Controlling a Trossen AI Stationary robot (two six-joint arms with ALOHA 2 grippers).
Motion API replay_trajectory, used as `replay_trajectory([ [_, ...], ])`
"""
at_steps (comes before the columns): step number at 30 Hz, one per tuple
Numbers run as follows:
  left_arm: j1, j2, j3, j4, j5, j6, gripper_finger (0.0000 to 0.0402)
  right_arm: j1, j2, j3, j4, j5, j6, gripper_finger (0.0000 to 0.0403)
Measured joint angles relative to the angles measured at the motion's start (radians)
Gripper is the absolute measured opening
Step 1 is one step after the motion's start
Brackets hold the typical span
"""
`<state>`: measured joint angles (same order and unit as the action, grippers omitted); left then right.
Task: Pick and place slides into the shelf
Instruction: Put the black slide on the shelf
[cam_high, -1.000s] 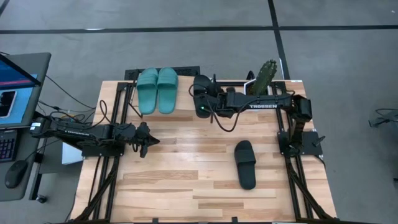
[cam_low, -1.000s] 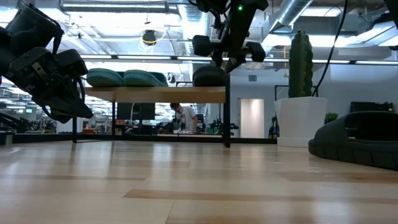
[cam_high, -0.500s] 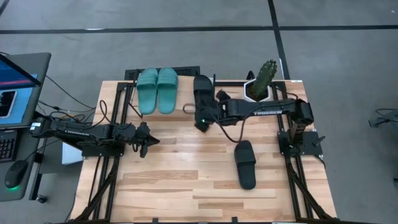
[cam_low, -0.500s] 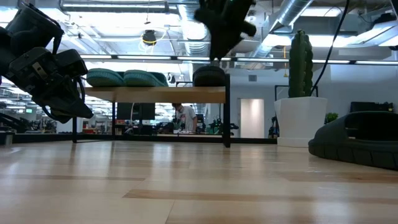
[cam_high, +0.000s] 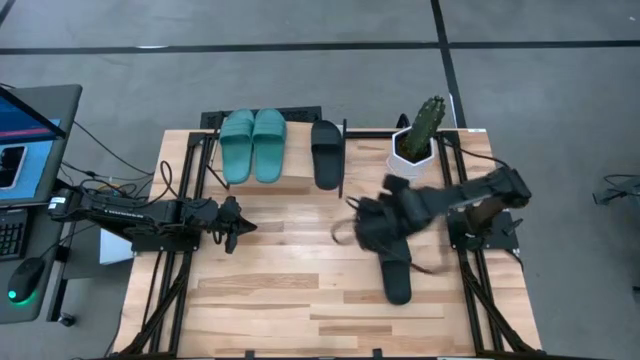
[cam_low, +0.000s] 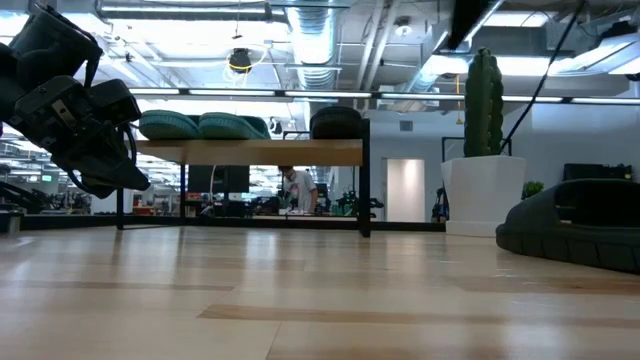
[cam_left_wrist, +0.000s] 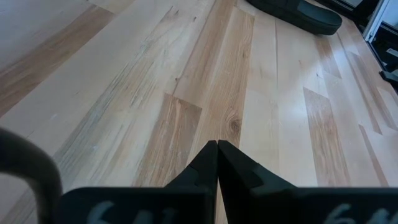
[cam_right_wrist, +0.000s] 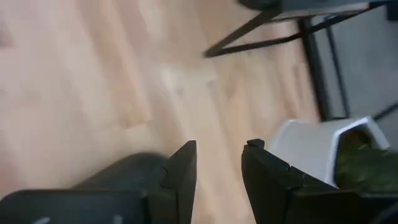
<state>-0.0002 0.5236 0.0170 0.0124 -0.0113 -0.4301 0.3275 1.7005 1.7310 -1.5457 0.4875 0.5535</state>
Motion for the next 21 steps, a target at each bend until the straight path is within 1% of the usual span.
replay_trajectory([
  [2, 0.000, 0.000, 0.000, 0.000, 0.000, 0.000, 0.0000, 0.065, -0.024, -0.031, -0.031, 0.000, 0.125, 0.0116],
  [5, 0.000, 0.000, 0.000, -0.001, 0.000, 0.000, 0.0000, 0.161, -0.054, -0.089, -0.016, 0.007, 0.296, 0.0116],
  [11, 0.000, 0.000, 0.000, -0.001, 0.000, 0.000, 0.0000, 0.328, -0.030, -0.204, -0.018, 0.005, 0.654, 0.0116],
  [14, 0.000, 0.000, 0.000, -0.001, 0.000, 0.000, 0.0000, 0.383, 0.011, -0.253, -0.023, 0.007, 0.793, 0.0116],
  [18, 0.000, 0.000, 0.000, -0.001, 0.000, 0.000, 0.0000, 0.422, 0.079, -0.300, -0.024, 0.006, 0.960, 0.0116],
  [21, 0.000, 0.000, 0.000, -0.001, 0.000, 0.000, 0.0000, 0.435, 0.152, -0.309, -0.026, 0.006, 1.032, 0.0116],
])
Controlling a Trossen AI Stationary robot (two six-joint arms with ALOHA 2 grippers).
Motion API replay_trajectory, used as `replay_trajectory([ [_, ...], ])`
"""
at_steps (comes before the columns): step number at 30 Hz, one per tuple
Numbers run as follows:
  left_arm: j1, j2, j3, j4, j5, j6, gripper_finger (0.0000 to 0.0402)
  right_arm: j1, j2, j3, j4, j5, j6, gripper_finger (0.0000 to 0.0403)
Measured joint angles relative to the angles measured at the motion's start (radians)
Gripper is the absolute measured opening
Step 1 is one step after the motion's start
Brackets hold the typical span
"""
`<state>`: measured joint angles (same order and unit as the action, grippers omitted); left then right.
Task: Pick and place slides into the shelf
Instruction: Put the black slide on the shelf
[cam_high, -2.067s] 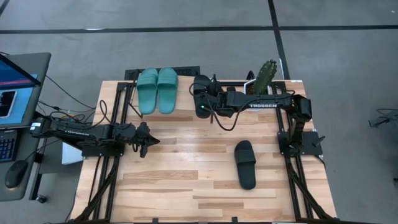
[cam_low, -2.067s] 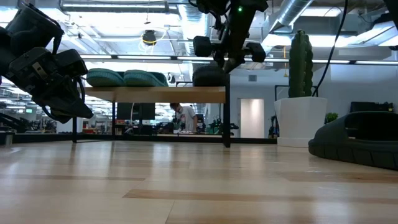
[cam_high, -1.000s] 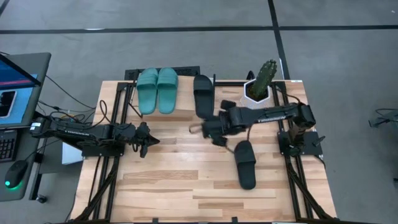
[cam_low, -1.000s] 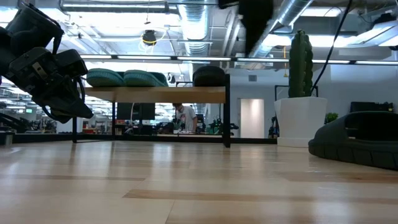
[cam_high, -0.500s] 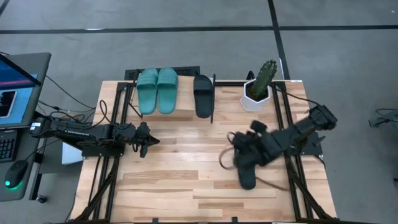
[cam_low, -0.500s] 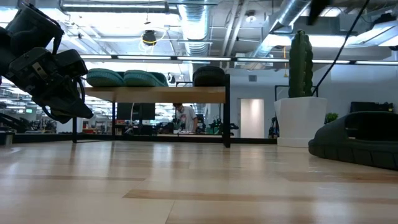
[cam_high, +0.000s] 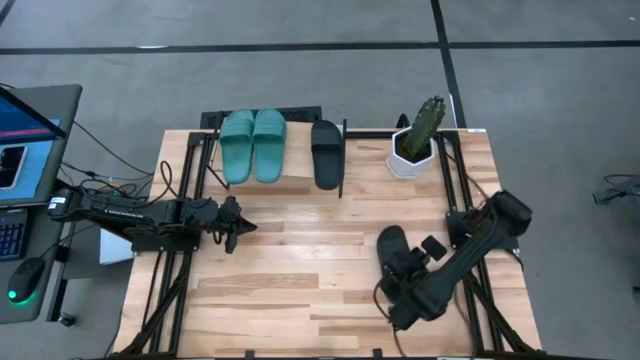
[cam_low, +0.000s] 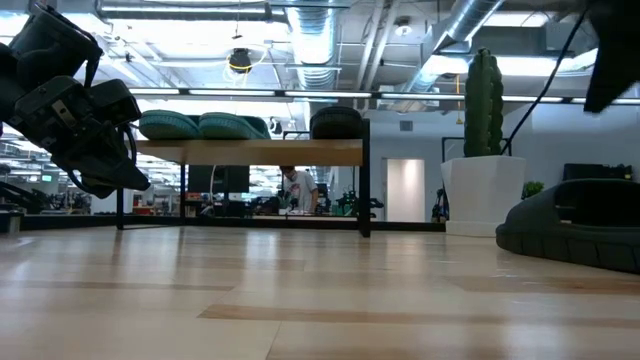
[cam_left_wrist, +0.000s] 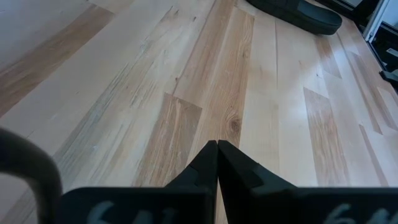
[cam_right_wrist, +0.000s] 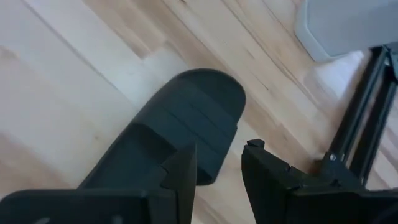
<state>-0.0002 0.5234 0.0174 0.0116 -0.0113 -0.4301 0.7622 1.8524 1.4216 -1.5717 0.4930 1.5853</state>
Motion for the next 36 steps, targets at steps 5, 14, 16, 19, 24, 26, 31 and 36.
replay_trajectory([
  [5, 0.000, 0.000, 0.000, 0.000, 0.000, 0.000, 0.0000, 0.006, 0.130, 0.000, 0.011, -0.015, 0.012, 0.0116],
  [14, 0.000, 0.000, 0.000, 0.000, 0.000, 0.000, 0.0000, 0.011, 0.332, 0.005, -0.001, -0.137, -0.152, 0.0125],
  [16, 0.000, 0.000, 0.000, 0.000, 0.000, 0.000, 0.0000, 0.010, 0.355, 0.007, -0.010, -0.131, -0.174, 0.0126],
  [19, 0.000, 0.000, 0.000, 0.000, 0.000, 0.000, 0.0000, 0.011, 0.368, 0.007, -0.010, -0.124, -0.185, 0.0125],
  [24, 0.000, 0.000, 0.000, 0.000, 0.000, 0.000, 0.0000, 0.010, 0.337, 0.011, -0.001, -0.126, -0.197, 0.0123],
  [26, 0.000, 0.000, 0.000, 0.001, 0.000, 0.000, 0.0000, 0.010, 0.317, 0.011, 0.000, -0.126, -0.192, 0.0123],
  [31, 0.000, 0.000, 0.000, 0.001, 0.000, 0.000, 0.0000, 0.007, 0.264, 0.013, 0.009, -0.121, -0.179, 0.0123],
  [36, 0.000, 0.000, 0.000, 0.001, 0.000, 0.000, 0.0000, 0.001, 0.255, 0.013, 0.006, -0.066, -0.204, 0.0123],
])
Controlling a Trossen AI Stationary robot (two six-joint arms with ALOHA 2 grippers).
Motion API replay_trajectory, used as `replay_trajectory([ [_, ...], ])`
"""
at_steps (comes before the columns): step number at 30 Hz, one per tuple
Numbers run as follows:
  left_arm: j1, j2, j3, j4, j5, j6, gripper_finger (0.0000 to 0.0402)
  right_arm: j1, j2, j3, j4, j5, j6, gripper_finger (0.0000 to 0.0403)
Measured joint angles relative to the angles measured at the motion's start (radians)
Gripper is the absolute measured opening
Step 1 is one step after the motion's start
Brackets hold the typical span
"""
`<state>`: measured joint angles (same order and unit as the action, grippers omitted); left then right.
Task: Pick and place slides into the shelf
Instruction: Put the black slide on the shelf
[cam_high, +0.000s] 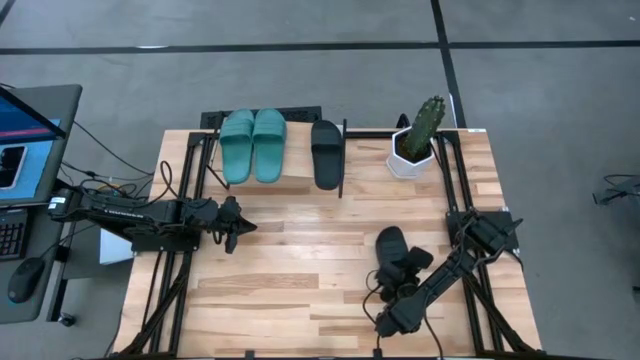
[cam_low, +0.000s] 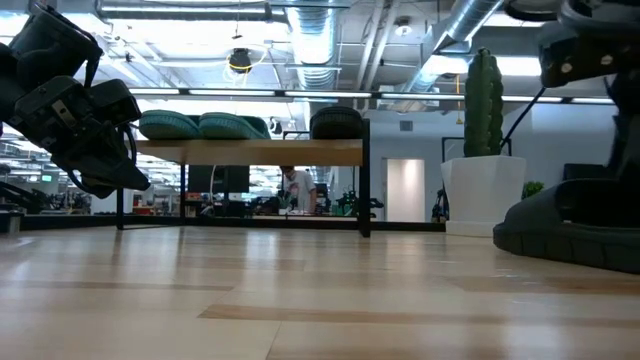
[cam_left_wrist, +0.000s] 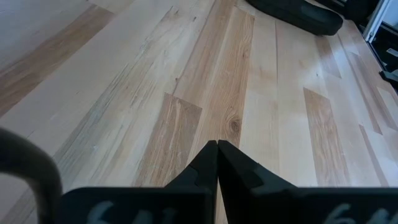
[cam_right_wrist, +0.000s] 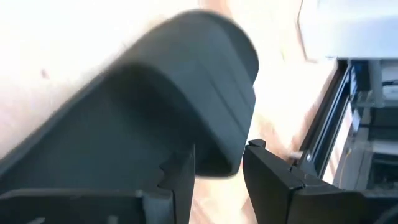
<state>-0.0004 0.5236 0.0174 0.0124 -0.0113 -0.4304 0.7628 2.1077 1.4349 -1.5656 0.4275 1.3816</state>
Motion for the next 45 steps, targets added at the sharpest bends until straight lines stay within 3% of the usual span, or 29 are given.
replay_trajectory([
  [8, 0.000, 0.000, 0.000, 0.000, 0.000, 0.000, 0.0000, -0.017, 0.009, -0.015, -0.001, 0.100, -0.032, 0.0123],
  [19, 0.000, 0.000, 0.000, 0.000, 0.000, 0.000, 0.0000, -0.074, 0.009, -0.121, 0.090, 0.116, -0.078, 0.0115],
  [21, 0.000, 0.000, 0.000, 0.000, 0.000, 0.000, 0.0000, -0.088, 0.007, -0.135, 0.088, 0.109, -0.042, 0.0095],
  [24, 0.000, 0.000, 0.000, 0.000, 0.000, 0.000, 0.0000, -0.111, 0.007, -0.141, 0.080, 0.077, 0.002, 0.0027],
  [26, 0.000, 0.000, 0.000, 0.000, 0.000, 0.000, 0.0000, -0.122, 0.006, -0.133, 0.077, 0.058, 0.011, 0.0014],
  [33, 0.000, 0.000, 0.000, 0.000, 0.000, 0.000, 0.0000, -0.130, 0.008, -0.013, -0.011, 0.047, 0.038, 0.0004],
  [41, 0.000, 0.000, 0.000, -0.001, 0.000, 0.000, 0.0000, -0.165, -0.005, 0.158, -0.004, 0.119, -0.163, 0.0002],
  [45, 0.000, 0.000, 0.000, -0.001, 0.000, 0.000, 0.0000, -0.209, -0.005, 0.258, -0.005, 0.221, -0.302, 0.0001],
])
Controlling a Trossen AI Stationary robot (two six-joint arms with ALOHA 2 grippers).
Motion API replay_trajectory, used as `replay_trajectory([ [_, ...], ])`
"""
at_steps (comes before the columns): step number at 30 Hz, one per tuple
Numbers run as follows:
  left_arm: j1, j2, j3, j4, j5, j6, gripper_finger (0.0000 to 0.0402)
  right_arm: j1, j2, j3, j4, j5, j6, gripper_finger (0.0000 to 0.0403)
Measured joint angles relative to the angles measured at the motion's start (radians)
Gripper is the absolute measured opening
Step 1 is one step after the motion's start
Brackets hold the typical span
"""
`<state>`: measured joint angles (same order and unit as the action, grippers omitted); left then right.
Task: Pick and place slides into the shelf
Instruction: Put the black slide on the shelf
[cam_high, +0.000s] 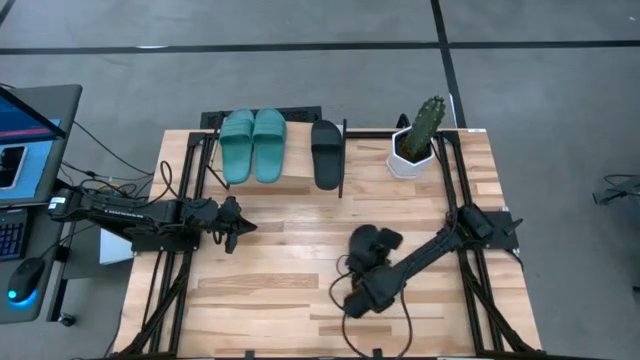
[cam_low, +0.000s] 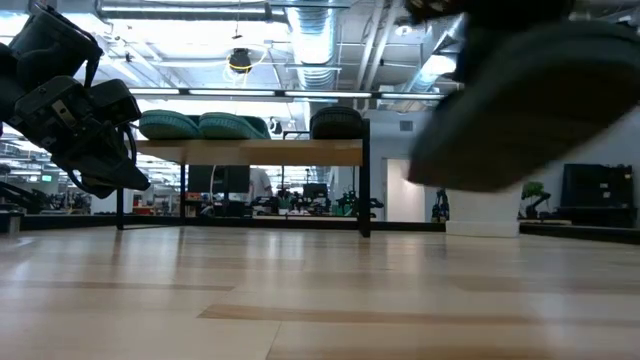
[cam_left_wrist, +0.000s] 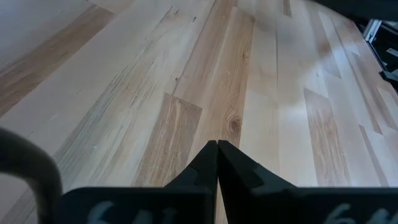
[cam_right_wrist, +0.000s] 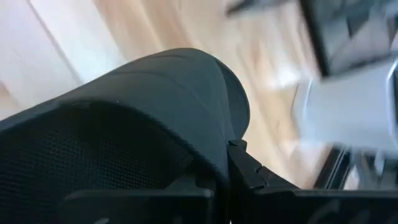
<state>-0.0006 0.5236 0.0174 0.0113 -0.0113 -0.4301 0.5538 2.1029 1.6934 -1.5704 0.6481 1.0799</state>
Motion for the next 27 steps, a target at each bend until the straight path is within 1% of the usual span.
replay_trajectory([
  [6, 0.000, 0.000, 0.000, 0.000, 0.000, 0.000, 0.0000, -0.076, 0.000, 0.171, 0.000, 0.196, -0.250, 0.0001],
  [11, 0.000, 0.000, 0.000, 0.000, 0.000, 0.000, 0.0000, -0.139, 0.000, 0.336, -0.001, 0.396, -0.469, 0.0001],
  [16, 0.000, 0.000, 0.000, 0.000, 0.000, 0.000, 0.0000, -0.236, 0.000, 0.501, 0.014, 0.547, -0.689, 0.0000],
  [19, 0.000, 0.000, 0.000, 0.000, 0.000, 0.000, 0.0000, -0.324, -0.001, 0.568, 0.089, 0.572, -0.838, 0.0000],
  [22, 0.000, 0.000, 0.000, 0.000, 0.000, 0.000, 0.0000, -0.411, -0.001, 0.609, 0.231, 0.560, -1.029, 0.0000],
  [25, 0.000, 0.000, 0.000, 0.000, 0.000, 0.000, 0.0000, -0.490, -0.001, 0.616, 0.462, 0.550, -1.267, 0.0000],
  [27, 0.000, 0.000, 0.000, 0.000, 0.000, 0.000, 0.0000, -0.531, -0.001, 0.616, 0.611, 0.518, -1.410, 0.0000],
])
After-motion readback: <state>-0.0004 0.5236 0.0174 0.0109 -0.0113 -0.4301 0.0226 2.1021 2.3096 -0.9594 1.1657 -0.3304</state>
